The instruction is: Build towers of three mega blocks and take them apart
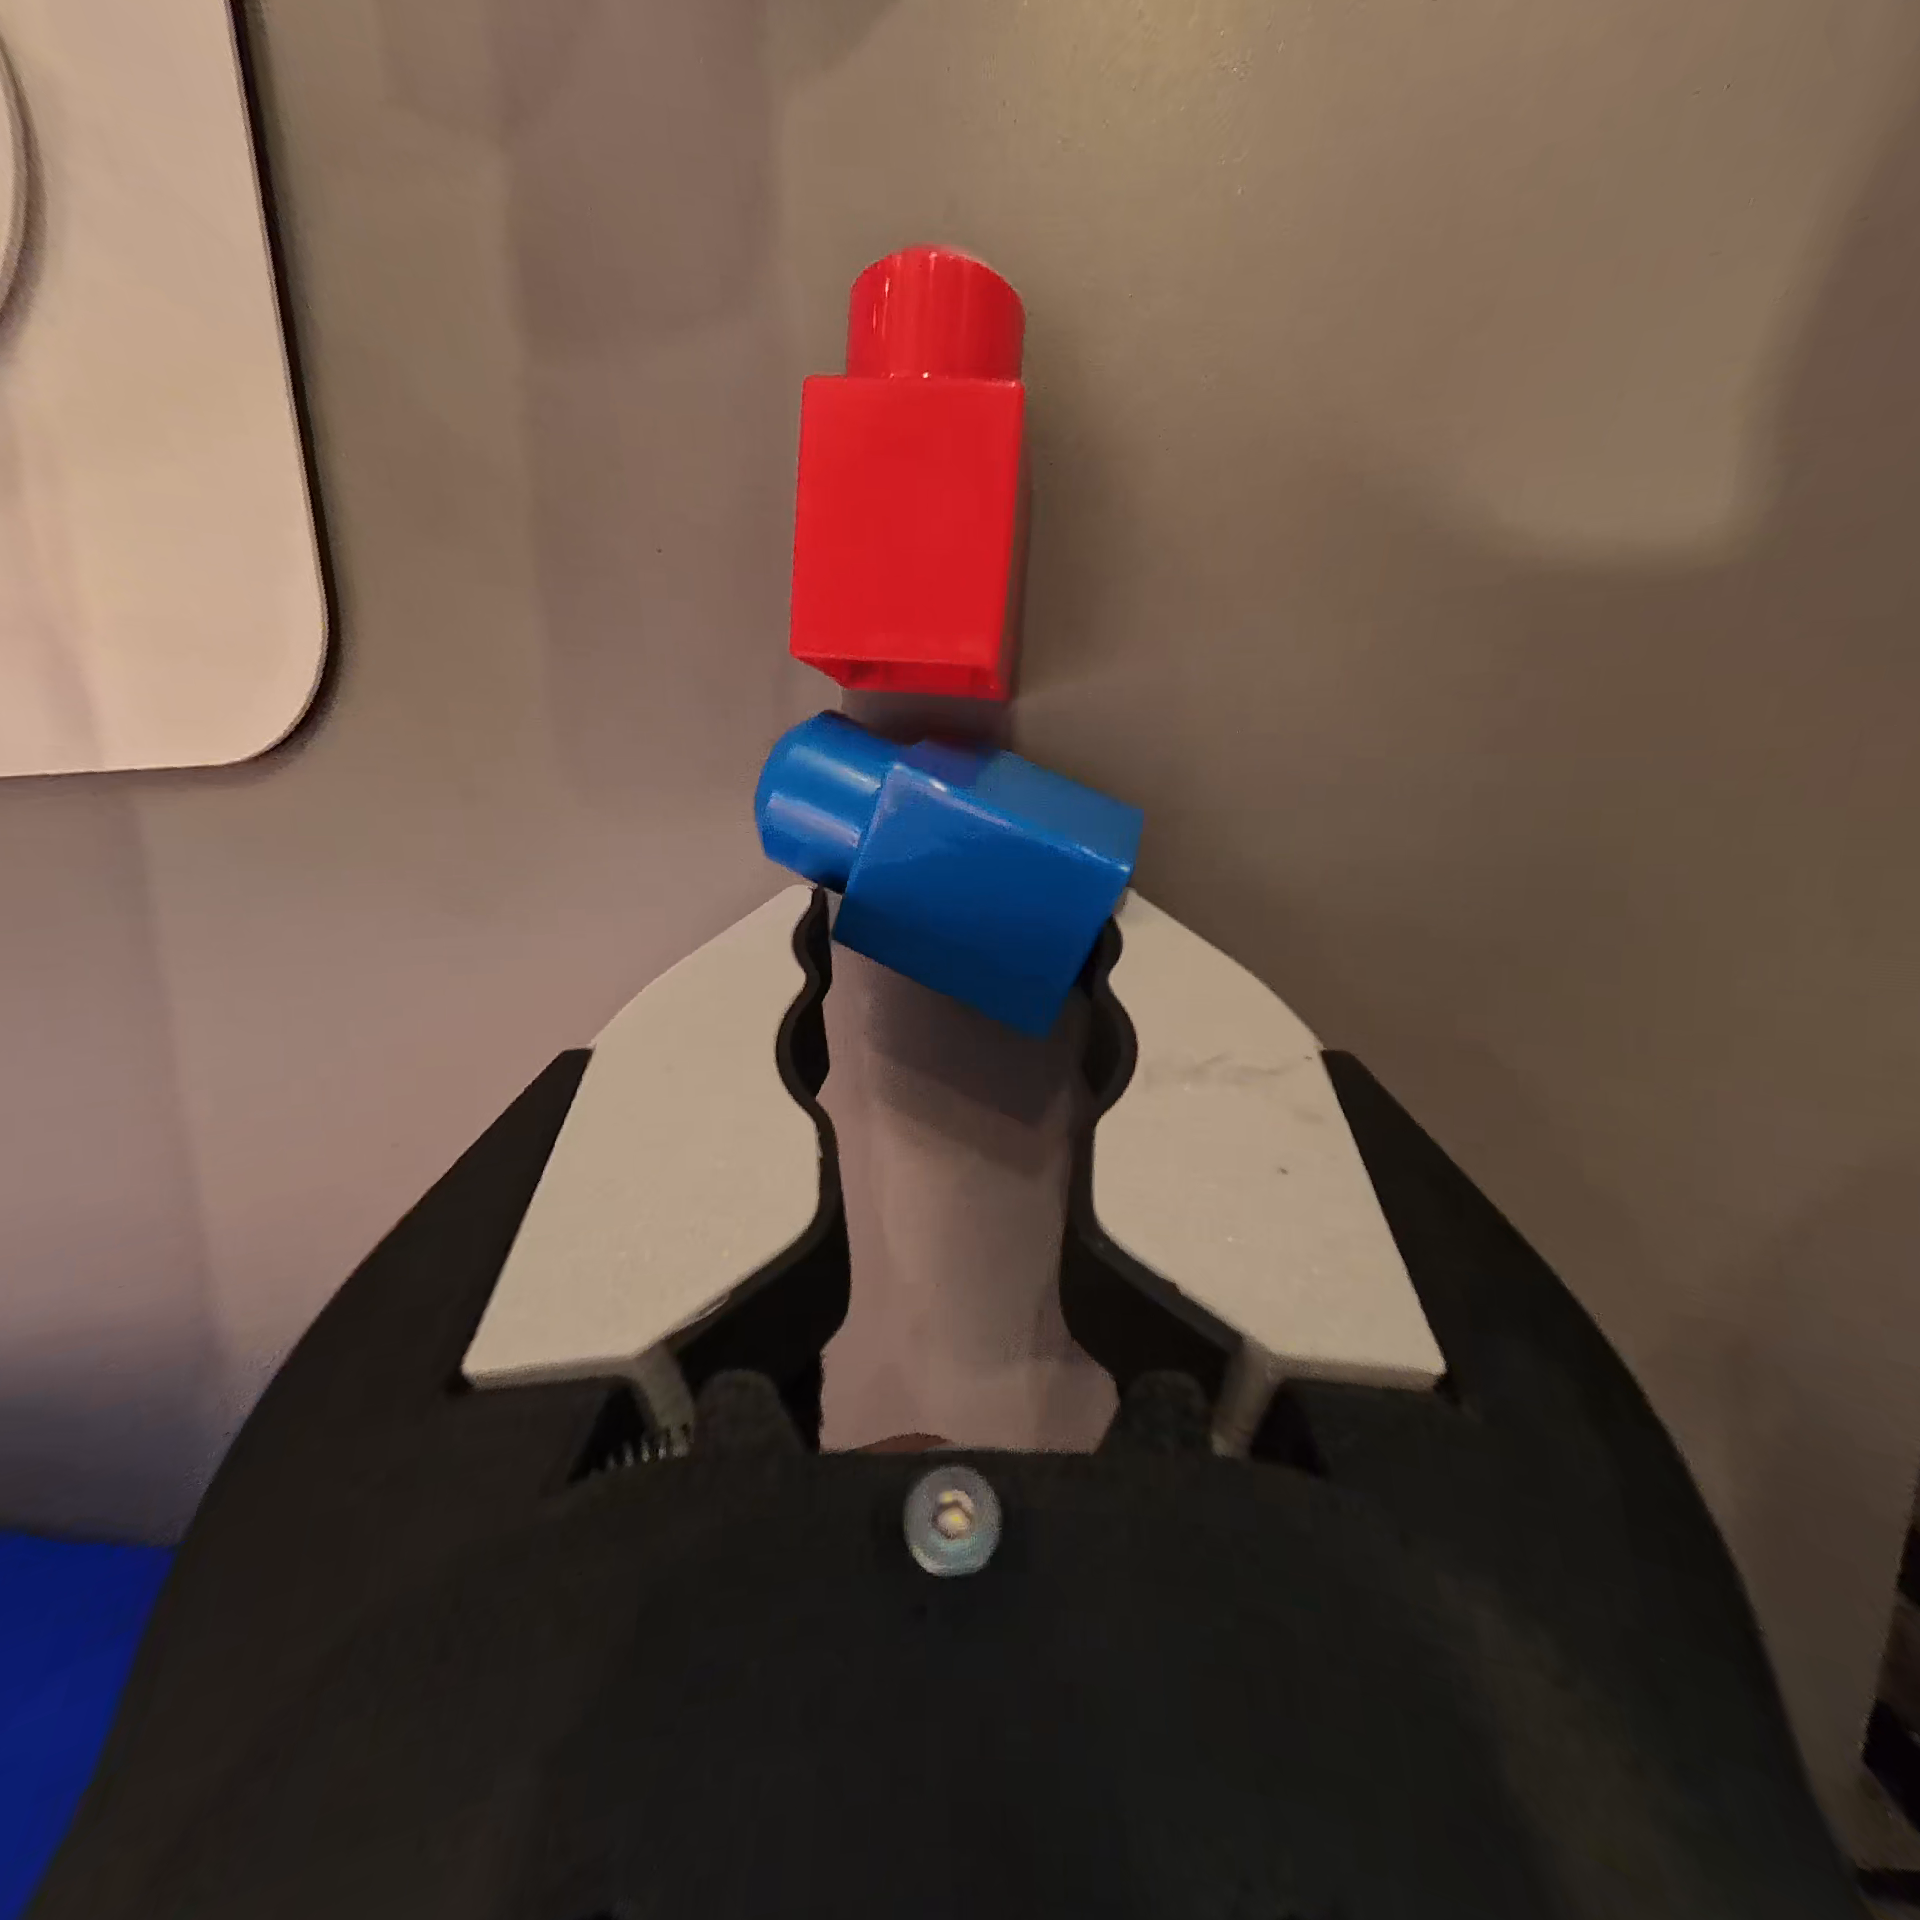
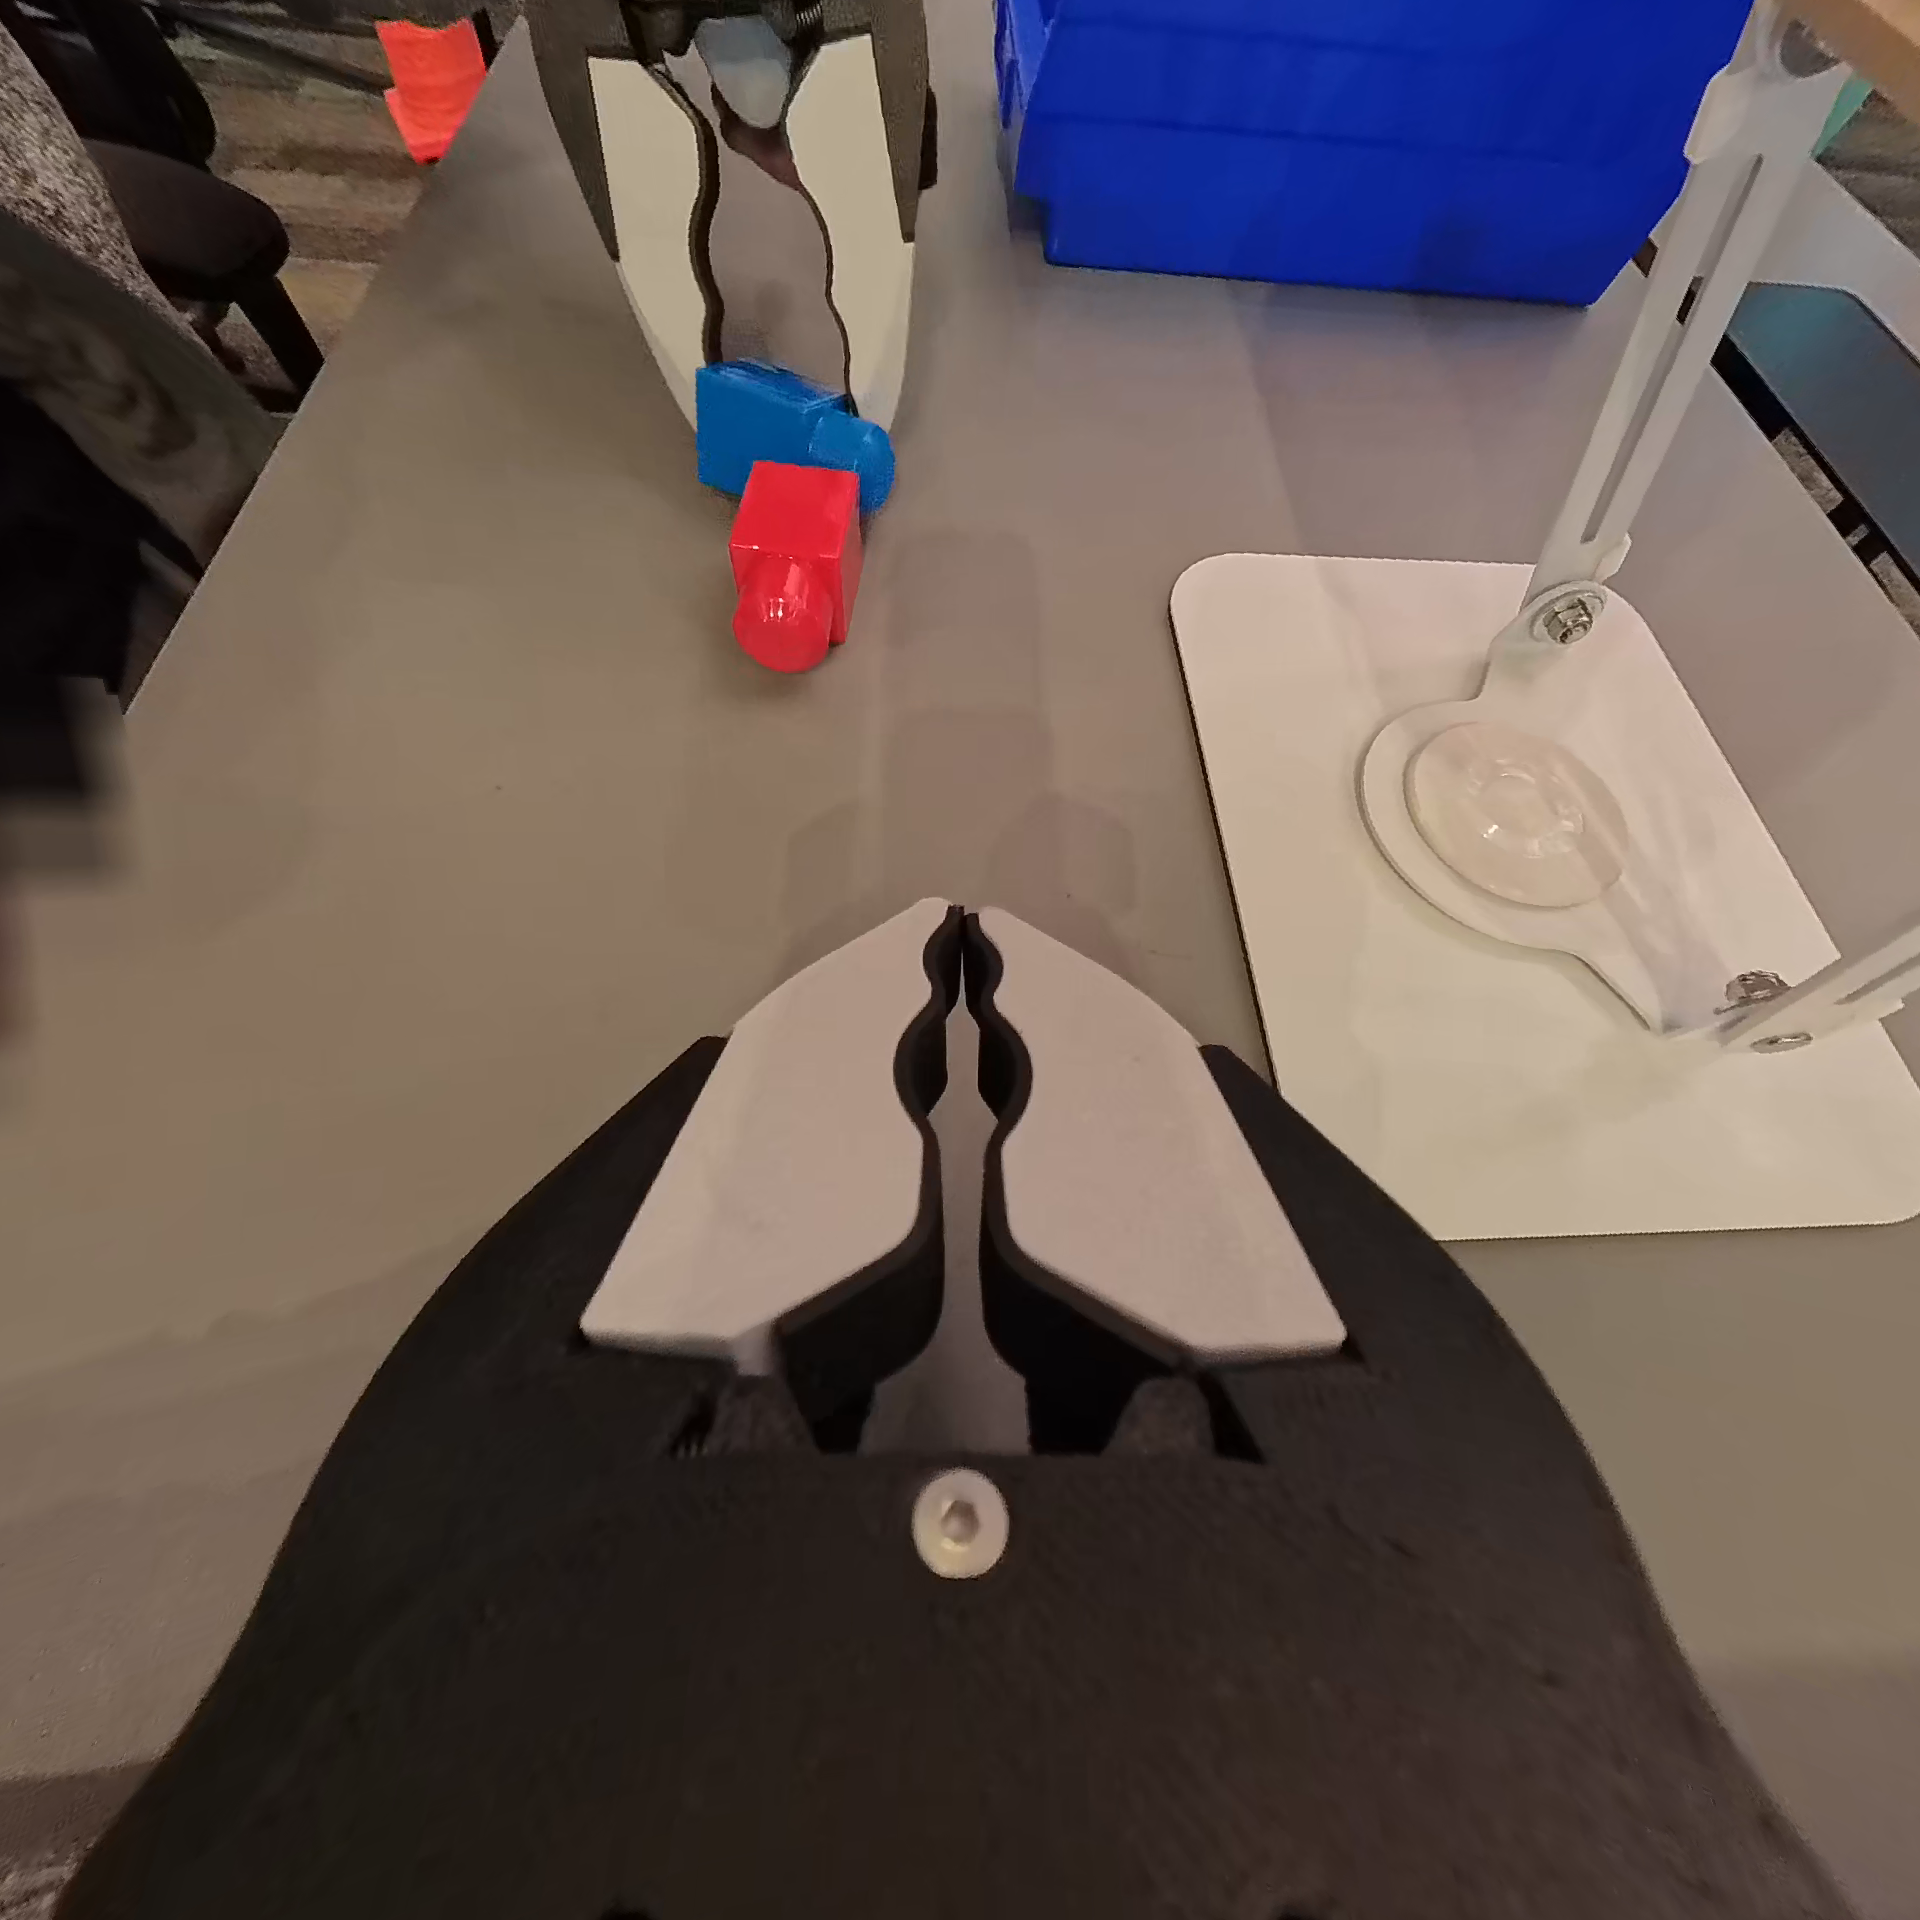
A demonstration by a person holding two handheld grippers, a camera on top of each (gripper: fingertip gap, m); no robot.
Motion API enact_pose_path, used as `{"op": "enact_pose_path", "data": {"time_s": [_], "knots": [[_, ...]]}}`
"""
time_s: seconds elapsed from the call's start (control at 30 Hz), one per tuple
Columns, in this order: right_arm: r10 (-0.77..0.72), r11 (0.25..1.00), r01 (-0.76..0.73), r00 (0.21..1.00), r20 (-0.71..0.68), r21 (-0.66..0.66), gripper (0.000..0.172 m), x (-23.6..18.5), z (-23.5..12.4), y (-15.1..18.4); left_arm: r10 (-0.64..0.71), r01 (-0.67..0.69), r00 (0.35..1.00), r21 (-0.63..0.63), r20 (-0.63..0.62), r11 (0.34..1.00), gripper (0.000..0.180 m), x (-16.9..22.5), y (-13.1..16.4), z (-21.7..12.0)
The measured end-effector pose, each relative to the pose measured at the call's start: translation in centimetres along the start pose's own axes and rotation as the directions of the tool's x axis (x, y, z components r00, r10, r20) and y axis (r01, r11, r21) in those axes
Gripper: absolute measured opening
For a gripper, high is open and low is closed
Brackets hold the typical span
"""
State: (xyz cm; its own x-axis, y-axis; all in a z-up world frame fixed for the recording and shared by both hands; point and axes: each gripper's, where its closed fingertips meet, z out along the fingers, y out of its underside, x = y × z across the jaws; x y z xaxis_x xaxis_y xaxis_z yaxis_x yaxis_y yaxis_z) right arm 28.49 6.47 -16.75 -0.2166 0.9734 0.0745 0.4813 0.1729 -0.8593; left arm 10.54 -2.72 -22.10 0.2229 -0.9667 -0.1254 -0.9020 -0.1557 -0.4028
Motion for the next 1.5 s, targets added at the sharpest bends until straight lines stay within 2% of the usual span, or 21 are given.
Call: {"op": "enact_pose_path", "data": {"time_s": [0.07,0.2,0.27,0.33,0.4,0.47,0.53,0.57,0.63,0.7,0.77,0.87,0.97,1.03,1.13,1.2,1.33,1.5], "knots": [[0.002,1.000,-0.002,1.000,-0.002,0.001,0.000,0.1,0.0,0.0,-0.015,0.015,1.000,-0.001,0.010,1.000,0.061,-0.1,0.2,0.1],[0.006,1.000,-0.006,1.000,-0.005,-0.001,0.000,0.1,0.0,0.1,-0.057,0.056,0.998,0.042,0.029,0.998,0.071,-0.3,0.3,-1.2],[0.007,1.000,-0.007,1.000,-0.005,0.001,0.000,0.2,0.0,0.1,-0.101,0.097,0.993,0.067,0.058,0.993,0.070,-0.9,0.7,-3.3],[0.007,1.000,-0.007,1.000,-0.007,0.002,0.000,0.2,-0.1,0.1,-0.147,0.136,0.972,0.071,0.182,0.988,0.063,-2.9,2.1,-6.9],[0.005,1.000,-0.005,1.000,-0.009,0.005,0.000,0.2,-0.1,0.0,-0.215,0.203,0.916,0.071,0.339,0.977,0.060,-5.6,4.4,-11.9],[0.002,1.000,-0.002,1.000,-0.005,0.007,0.000,0.1,-0.1,-0.1,-0.302,0.295,0.827,0.092,0.475,0.951,0.054,-8.3,7.5,-16.8],[0.004,1.000,-0.004,1.000,-0.003,0.008,0.000,0.1,0.0,-0.1,-0.408,0.421,0.733,0.109,0.543,0.901,0.052,-10.8,11.1,-19.7],[0.008,1.000,-0.008,1.000,-0.002,0.007,0.000,0.1,0.1,0.0,-0.450,0.491,0.697,0.087,0.557,0.867,0.053,-11.7,13.2,-20.0],[0.006,1.000,-0.006,1.000,-0.003,0.003,0.000,0.0,0.1,0.0,-0.513,0.622,0.629,0.016,0.584,0.783,0.062,-13.3,17.5,-19.2],[0.002,1.000,-0.002,1.000,-0.001,0.012,0.000,-0.1,0.1,-0.3,-0.591,0.721,0.575,-0.009,0.565,0.693,0.058,-14.4,20.6,-17.1],[-0.007,1.000,0.007,1.000,-0.002,0.013,0.000,-0.2,0.0,-0.4,-0.627,0.771,0.545,-0.040,0.557,0.635,0.057,-15.1,22.5,-14.9],[-0.014,1.000,0.014,1.000,-0.003,0.026,0.000,-0.3,-0.2,-0.8,-0.648,0.812,0.496,-0.045,0.578,0.581,0.050,-16.4,24.2,-13.2],[-0.016,0.999,0.015,1.000,0.001,0.031,0.000,-0.3,-0.2,-0.9,-0.622,0.835,0.465,-0.079,0.630,0.545,0.043,-17.1,25.4,-12.6],[-0.018,0.999,0.018,1.000,0.008,0.028,0.000,-0.5,-0.1,-0.9,-0.554,0.842,0.459,-0.141,0.695,0.521,0.045,-17.3,26.6,-12.7],[-0.026,0.999,0.026,1.000,0.015,0.022,0.000,-0.7,0.0,-0.9,-0.498,0.846,0.470,-0.212,0.729,0.489,0.049,-17.5,27.6,-12.1],[-0.029,0.999,0.029,0.999,0.016,0.021,0.000,-0.8,0.1,-1.0,-0.486,0.862,0.452,-0.225,0.748,0.455,0.049,-17.7,28.4,-11.8],[-0.030,0.999,0.030,0.999,0.011,0.027,0.000,-0.7,-0.1,-1.1,-0.440,0.867,0.437,-0.239,0.784,0.436,0.034,-18.3,29.4,-11.9],[-0.033,0.999,0.032,0.999,0.011,0.028,0.000,-0.7,-0.1,-1.1,-0.364,0.850,0.458,-0.280,0.811,0.445,0.021,-18.6,30.2,-12.5]]}}
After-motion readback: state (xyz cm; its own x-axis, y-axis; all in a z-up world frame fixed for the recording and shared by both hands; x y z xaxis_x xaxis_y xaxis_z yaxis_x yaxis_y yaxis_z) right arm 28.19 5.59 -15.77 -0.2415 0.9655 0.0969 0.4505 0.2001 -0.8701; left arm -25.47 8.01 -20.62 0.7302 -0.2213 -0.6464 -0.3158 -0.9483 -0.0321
